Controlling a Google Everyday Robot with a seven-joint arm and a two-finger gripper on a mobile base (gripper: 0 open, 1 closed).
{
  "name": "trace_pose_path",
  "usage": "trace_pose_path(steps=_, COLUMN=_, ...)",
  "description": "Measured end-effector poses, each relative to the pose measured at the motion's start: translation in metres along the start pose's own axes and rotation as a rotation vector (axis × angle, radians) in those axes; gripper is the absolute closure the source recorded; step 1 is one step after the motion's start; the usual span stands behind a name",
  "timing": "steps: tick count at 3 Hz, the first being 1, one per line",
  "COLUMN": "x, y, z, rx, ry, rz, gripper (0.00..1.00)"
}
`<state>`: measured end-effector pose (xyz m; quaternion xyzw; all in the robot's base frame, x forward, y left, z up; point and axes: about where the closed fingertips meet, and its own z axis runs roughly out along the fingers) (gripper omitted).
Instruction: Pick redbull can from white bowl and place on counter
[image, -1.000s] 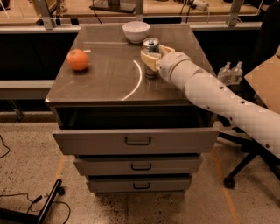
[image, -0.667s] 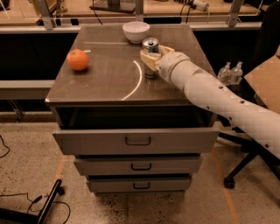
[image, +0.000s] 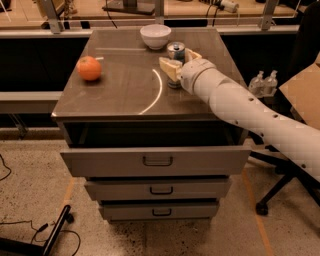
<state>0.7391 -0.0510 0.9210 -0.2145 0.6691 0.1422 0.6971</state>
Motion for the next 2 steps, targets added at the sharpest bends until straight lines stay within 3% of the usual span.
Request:
trace_pose_path(steps=1, x=-0.0005, y=0.0013, z=0.0008, rx=-0.002, ry=-0.001, rz=0.0, gripper=0.0)
trace_pose_path(steps=2, x=-0.0005, y=0.0014, z=0.0008, rx=-0.002, ry=-0.001, rz=0.0, gripper=0.0)
